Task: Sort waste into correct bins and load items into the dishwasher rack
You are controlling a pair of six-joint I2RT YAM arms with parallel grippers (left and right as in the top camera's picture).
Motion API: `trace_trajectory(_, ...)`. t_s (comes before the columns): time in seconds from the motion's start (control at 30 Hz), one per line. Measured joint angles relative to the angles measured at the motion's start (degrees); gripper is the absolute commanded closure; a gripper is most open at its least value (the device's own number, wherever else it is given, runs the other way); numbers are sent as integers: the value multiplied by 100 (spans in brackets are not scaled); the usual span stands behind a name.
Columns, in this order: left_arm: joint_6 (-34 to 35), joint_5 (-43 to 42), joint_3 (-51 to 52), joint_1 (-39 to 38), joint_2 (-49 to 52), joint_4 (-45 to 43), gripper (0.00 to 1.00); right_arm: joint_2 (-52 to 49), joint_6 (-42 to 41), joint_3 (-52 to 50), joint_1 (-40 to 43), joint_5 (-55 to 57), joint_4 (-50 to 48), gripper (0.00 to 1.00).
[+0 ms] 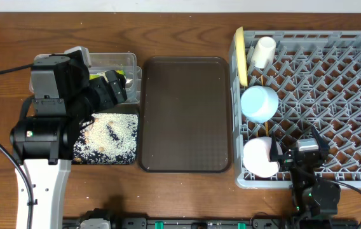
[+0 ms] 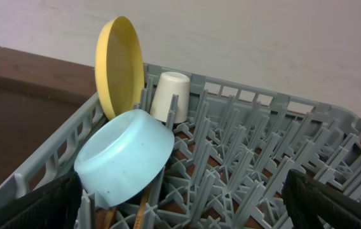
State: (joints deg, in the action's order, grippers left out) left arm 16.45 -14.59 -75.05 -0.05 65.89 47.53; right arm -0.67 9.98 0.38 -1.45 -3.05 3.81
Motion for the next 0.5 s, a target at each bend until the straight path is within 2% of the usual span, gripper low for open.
trace_trajectory(0.4, 0, 0, 20, 0, -2, -2, 8, 0, 0, 0, 0, 0, 0, 1)
trace_trajectory(0.5, 0, -2, 315, 0, -149, -26, 8, 0, 0, 0, 0, 0, 2, 1)
